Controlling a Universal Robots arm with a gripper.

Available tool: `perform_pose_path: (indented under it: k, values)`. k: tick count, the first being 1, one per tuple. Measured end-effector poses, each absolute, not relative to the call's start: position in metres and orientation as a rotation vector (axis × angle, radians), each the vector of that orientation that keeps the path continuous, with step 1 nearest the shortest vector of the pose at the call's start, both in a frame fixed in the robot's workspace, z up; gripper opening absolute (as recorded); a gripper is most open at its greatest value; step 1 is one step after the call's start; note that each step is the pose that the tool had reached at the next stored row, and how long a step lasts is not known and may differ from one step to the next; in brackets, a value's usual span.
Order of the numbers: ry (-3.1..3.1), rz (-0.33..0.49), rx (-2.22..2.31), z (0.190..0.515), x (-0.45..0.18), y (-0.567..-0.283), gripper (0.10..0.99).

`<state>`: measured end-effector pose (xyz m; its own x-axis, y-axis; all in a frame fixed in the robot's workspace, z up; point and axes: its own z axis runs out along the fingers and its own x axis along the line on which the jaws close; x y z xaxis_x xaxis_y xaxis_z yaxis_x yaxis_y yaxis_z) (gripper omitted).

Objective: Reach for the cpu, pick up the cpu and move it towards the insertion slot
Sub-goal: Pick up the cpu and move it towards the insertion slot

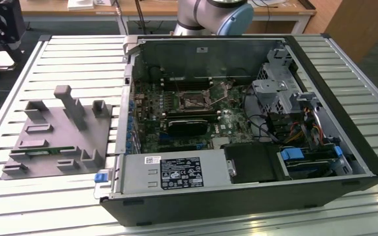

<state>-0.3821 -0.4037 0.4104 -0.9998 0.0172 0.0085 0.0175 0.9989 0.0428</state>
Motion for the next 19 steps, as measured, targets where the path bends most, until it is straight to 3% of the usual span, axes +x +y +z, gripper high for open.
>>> perform_pose_path:
  k: [19]
  values:
    - [-3.132,-0.071,-0.027,0.410,-0.322,-0.404,0.525]
